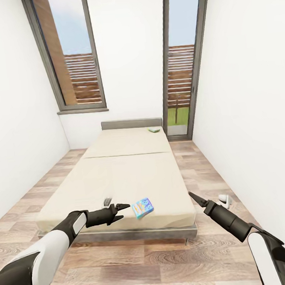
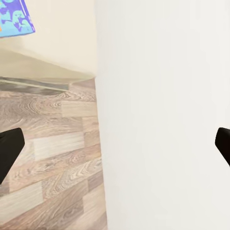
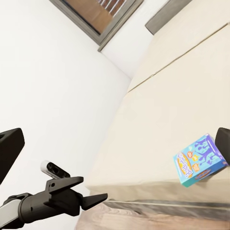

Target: Put all the toys in the child's room - the three board games (two on the bed and one on the table), the two jigsaw puzzles on the table, and the tennis ball on the table - inside the toy box on the table in the child's room.

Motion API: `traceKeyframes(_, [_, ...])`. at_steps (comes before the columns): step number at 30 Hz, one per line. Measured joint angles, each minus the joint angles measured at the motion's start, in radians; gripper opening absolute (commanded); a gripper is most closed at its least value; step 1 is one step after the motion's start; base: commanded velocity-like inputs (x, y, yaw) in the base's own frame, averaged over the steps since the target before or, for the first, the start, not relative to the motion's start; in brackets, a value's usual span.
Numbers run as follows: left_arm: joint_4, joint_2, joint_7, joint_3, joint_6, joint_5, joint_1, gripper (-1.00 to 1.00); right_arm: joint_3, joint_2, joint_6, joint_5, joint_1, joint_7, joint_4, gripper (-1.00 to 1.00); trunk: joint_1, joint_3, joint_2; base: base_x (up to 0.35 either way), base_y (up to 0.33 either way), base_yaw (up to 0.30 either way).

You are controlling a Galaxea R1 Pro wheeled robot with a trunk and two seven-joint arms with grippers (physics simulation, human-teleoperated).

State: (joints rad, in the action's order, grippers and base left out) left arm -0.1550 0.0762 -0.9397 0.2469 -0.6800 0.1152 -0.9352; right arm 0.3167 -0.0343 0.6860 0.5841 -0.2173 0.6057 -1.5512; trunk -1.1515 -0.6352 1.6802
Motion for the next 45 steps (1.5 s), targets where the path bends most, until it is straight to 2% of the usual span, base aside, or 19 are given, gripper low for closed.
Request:
traceKeyframes(30, [0.000, -0.001, 0.004, 0.000, 0.002, 0.000, 0.000, 1.00, 0.000, 0.000, -0.001, 0.000, 0.000, 0.000, 0.000, 1.00, -0.115, -0.094, 0.210, 0.000, 0.000, 0.000])
traceKeyframes(33, [0.000, 0.006, 0.002, 0.001, 0.000, 0.000, 0.000, 1.00, 0.000, 0.000, -0.001, 0.000, 0.000, 0.000, 0.002, 1.00, -0.127, -0.103, 0.231, 0.000, 0.000, 0.000])
traceKeyframes(41, [-0.002, 0.048, 0.000, 0.004, 0.000, 0.003, 0.000, 1.00, 0.001, 0.000, -0.001, 0.000, 0.000, 0.000, 0.005, 1.00, -0.157, -0.128, 0.287, 0.000, 0.000, 0.000])
traceKeyframes(45, [-0.003, 0.053, 0.000, 0.005, 0.002, 0.003, 0.000, 1.00, 0.003, 0.001, -0.001, 0.001, -0.001, 0.000, 0.005, 1.00, -0.173, -0.141, 0.315, 0.000, 0.000, 0.000])
